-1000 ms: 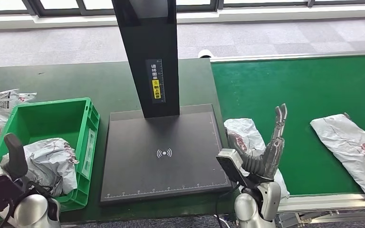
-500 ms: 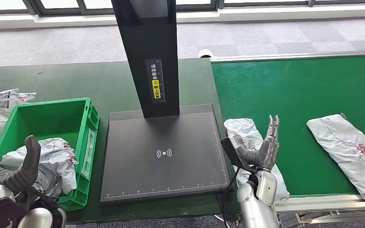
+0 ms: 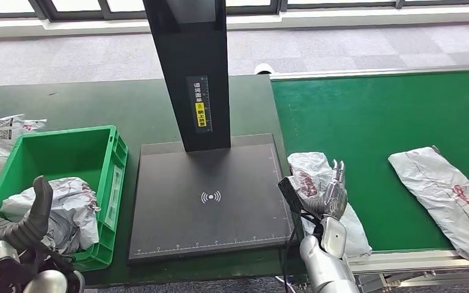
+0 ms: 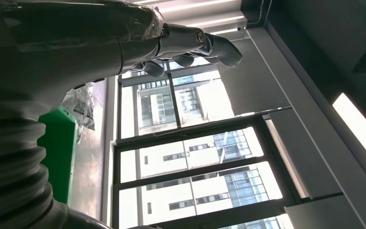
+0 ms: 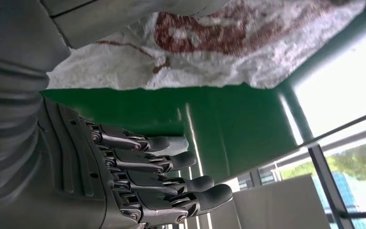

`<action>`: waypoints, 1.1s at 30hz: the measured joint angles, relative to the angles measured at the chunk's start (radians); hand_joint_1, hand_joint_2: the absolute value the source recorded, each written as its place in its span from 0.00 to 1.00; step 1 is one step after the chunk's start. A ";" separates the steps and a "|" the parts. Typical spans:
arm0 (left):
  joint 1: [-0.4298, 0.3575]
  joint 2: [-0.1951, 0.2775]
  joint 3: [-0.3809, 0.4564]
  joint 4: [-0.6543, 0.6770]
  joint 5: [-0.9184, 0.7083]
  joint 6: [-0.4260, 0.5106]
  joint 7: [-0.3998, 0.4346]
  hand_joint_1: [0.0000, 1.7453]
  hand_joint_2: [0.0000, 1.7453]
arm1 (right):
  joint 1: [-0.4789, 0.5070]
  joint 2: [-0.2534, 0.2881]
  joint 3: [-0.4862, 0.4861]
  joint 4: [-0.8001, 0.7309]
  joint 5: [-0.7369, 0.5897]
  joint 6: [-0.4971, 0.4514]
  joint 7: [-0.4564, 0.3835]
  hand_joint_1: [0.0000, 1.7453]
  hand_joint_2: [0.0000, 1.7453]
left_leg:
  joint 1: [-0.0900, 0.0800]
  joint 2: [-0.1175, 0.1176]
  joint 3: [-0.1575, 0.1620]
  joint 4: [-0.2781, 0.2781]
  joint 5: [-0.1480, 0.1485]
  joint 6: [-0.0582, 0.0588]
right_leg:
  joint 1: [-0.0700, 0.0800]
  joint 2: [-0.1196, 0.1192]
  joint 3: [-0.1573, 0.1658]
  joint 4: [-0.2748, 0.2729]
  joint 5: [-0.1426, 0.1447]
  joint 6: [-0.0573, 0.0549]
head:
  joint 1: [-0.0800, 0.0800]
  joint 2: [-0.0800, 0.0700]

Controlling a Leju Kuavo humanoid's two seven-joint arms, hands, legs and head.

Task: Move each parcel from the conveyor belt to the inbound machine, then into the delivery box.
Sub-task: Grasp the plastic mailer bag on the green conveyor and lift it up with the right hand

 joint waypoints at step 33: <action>0.003 0.000 0.000 0.000 -0.016 0.000 0.000 0.00 1.00 | -0.043 -0.035 0.000 0.158 0.052 0.056 0.162 0.00 1.00 | 0.000 0.000 0.005 0.000 0.000 0.000 | 0.000 0.000 0.005 0.000 0.000 0.000 | 0.000 0.000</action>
